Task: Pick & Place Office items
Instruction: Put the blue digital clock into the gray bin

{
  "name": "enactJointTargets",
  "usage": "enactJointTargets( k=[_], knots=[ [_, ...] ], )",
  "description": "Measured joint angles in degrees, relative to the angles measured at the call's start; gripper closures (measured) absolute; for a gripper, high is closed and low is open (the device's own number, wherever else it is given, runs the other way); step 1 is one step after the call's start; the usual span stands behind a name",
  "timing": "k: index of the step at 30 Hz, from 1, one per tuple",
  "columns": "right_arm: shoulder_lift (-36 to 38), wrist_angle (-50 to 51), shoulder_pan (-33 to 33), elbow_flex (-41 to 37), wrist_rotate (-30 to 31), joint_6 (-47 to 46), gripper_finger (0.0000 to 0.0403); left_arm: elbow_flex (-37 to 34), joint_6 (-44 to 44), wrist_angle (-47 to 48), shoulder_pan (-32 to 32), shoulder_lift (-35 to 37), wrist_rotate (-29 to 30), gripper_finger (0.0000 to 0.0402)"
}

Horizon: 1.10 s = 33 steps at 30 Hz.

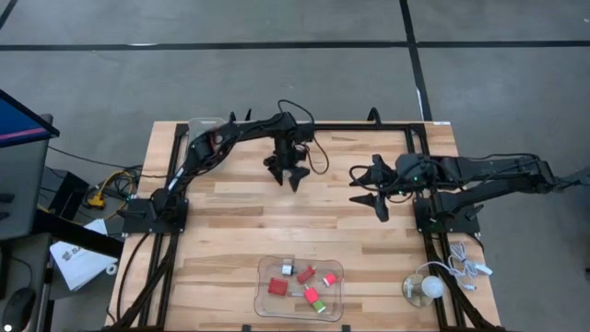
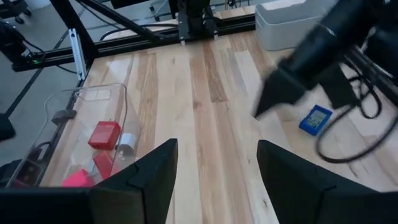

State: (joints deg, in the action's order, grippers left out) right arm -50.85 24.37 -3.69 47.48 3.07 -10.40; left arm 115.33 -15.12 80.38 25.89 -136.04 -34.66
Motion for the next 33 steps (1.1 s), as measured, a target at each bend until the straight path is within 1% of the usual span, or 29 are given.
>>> enactJointTargets(
  k=[2,4,5,6,7,8,10,11,12,13,15,16,17,19,22,25,26,29,33],
  knots=[
    [0.0,0.0,-0.5,0.0,0.0,-0.4,0.0188,0.0,4.7,4.4,-1.9,2.1,0.1,0.0066],
    [0.0,0.0,-1.1,0.0,0.0,-0.6,0.0188,0.0,8.1,6.1,-4.0,5.2,0.7,0.0066],
    [0.0,-0.1,-1.3,0.0,0.0,-0.8,0.0188,0.0,9.6,5.7,-4.9,7.0,2.4,0.0066],
    [0.0,-0.3,-1.5,0.0,0.0,-0.8,0.0188,0.0,11.4,5.1,-5.7,9.0,5.7,0.0066],
    [0.0,-0.7,-1.6,0.0,0.0,-0.8,0.0188,0.0,13.9,4.9,-6.4,11.1,11.6,0.0066],
    [0.0,-1.1,-1.6,0.0,0.0,-0.8,0.0188,0.0,17.0,4.5,-7.0,13.3,19.9,0.0066],
    [0.0,-1.6,-1.4,0.0,0.0,-0.5,0.0188,0.0,25.9,1.4,-8.4,17.2,39.3,0.0066],
    [0.0,-1.9,-1.3,0.0,0.0,-0.3,0.0188,-0.1,31.8,-1.7,-9.1,19.0,47.8,0.0066],
    [0.0,-2.3,-1.0,0.0,0.0,-0.3,0.0188,-0.5,38.4,-6.0,-9.7,20.7,54.5,0.0066],
    [0.0,-2.7,-0.8,0.0,0.0,-0.3,0.0188,-1.5,46.4,-11.1,-10.2,22.5,58.2,0.0066],
    [0.0,-2.9,-0.2,0.0,0.0,-0.8,0.0188,-4.0,61.1,-20.1,-10.8,24.6,58.7,0.0066],
    [0.0,-2.8,-0.1,0.0,0.0,-1.3,0.0188,-5.2,66.2,-23.3,-10.9,24.9,58.4,0.0066],
    [0.0,-2.4,0.1,0.0,0.0,-1.5,0.0188,-6.4,68.8,-24.7,-10.9,24.7,58.3,0.0066],
    [0.0,-1.6,0.1,0.0,0.0,-2.0,0.0188,-8.1,68.7,-23.3,-10.0,23.2,58.9,0.0064],
    [0.0,-1.3,0.0,0.0,0.0,-2.3,0.0188,-9.8,65.6,-17.2,-7.6,19.7,60.3,0.0061],
    [0.0,-1.2,0.9,0.0,0.0,-2.2,0.0188,-11.6,67.7,-15.2,-6.8,16.2,66.9,0.0066],
    [0.0,-1.2,1.4,0.0,0.0,-2.2,0.0188,-11.8,68.2,-15.2,-6.5,15.1,67.1,0.0068],
    [0.0,-0.8,2.4,0.0,0.1,-2.2,0.0188,-11.6,69.0,-15.8,-5.9,12.0,64.7,0.0073],
    [0.0,0.0,3.2,0.0,0.0,-1.6,0.0188,-11.4,69.4,-15.3,-6.0,8.6,64.6,0.0073]
  ],
)
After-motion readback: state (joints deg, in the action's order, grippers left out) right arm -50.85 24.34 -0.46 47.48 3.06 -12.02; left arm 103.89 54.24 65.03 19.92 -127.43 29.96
